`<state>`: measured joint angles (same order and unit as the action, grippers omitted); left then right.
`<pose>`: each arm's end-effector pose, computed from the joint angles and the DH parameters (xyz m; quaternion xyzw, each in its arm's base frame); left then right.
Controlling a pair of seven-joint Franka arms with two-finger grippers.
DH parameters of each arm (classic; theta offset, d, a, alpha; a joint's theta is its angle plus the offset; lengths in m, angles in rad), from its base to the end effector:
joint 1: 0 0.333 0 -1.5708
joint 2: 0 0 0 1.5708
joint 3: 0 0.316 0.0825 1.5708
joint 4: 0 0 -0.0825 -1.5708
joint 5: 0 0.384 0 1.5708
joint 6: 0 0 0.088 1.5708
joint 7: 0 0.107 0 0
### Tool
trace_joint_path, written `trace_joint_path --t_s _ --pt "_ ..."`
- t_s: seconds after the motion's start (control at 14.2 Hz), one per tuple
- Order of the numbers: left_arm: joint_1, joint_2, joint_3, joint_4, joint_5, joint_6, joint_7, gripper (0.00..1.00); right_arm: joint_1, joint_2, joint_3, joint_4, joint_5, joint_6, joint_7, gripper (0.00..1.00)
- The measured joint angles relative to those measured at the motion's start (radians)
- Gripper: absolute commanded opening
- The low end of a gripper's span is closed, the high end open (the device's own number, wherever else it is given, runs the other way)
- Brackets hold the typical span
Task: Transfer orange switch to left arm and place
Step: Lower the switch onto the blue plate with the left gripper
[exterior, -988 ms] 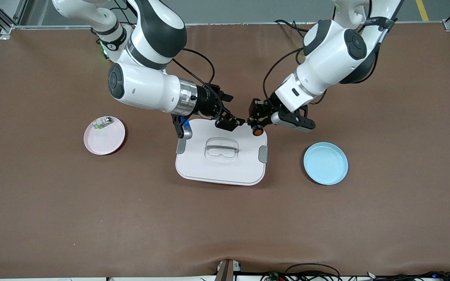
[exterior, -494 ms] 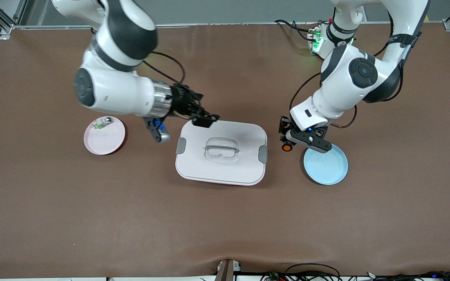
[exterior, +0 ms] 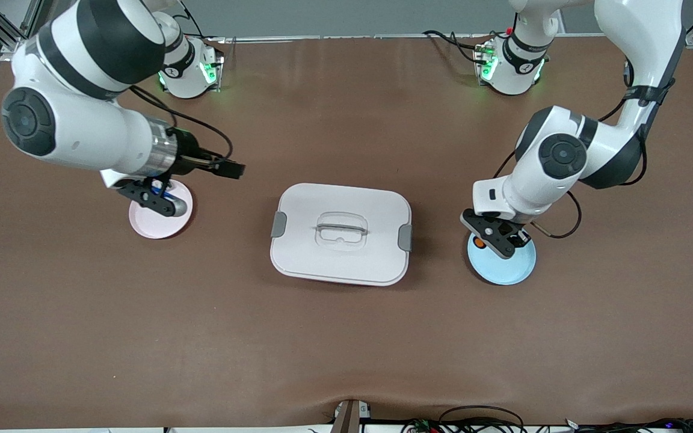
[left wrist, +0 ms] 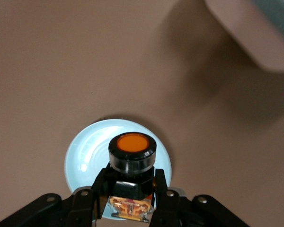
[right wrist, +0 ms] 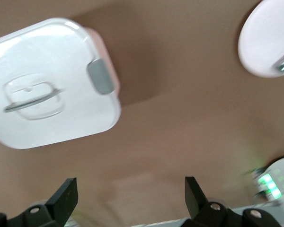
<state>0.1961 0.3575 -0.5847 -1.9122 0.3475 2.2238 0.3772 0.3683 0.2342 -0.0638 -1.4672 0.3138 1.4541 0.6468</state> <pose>0.5844 -0.2063 0.3389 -0.8899 0.4540 -0.0145 0.0417 0.5650 0.2195 0.5331 -0.9668 0.1682 0.1764 0.0766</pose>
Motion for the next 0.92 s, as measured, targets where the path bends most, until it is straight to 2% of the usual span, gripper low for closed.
trace_joint_path --t_s 0.28,0.49,0.63,0.92 --pt "0.01 0.091 0.002 0.004 0.193 -0.001 0.145 0.0 -0.08 -0.077 -0.002 -0.14 -0.137 0.084 -0.271 1.0" --pt "0.037 0.154 0.002 0.011 0.283 0.004 0.208 0.0 -0.133 -0.166 -0.002 -0.277 -0.187 0.18 -0.411 1.0" --pt "0.039 0.187 0.002 0.012 0.353 0.004 0.214 0.0 -0.172 -0.21 -0.002 -0.315 -0.206 0.19 -0.475 1.0" --pt "0.037 0.249 0.001 0.012 0.46 0.004 0.214 0.0 -0.265 -0.265 -0.003 -0.326 -0.227 0.191 -0.566 1.0"
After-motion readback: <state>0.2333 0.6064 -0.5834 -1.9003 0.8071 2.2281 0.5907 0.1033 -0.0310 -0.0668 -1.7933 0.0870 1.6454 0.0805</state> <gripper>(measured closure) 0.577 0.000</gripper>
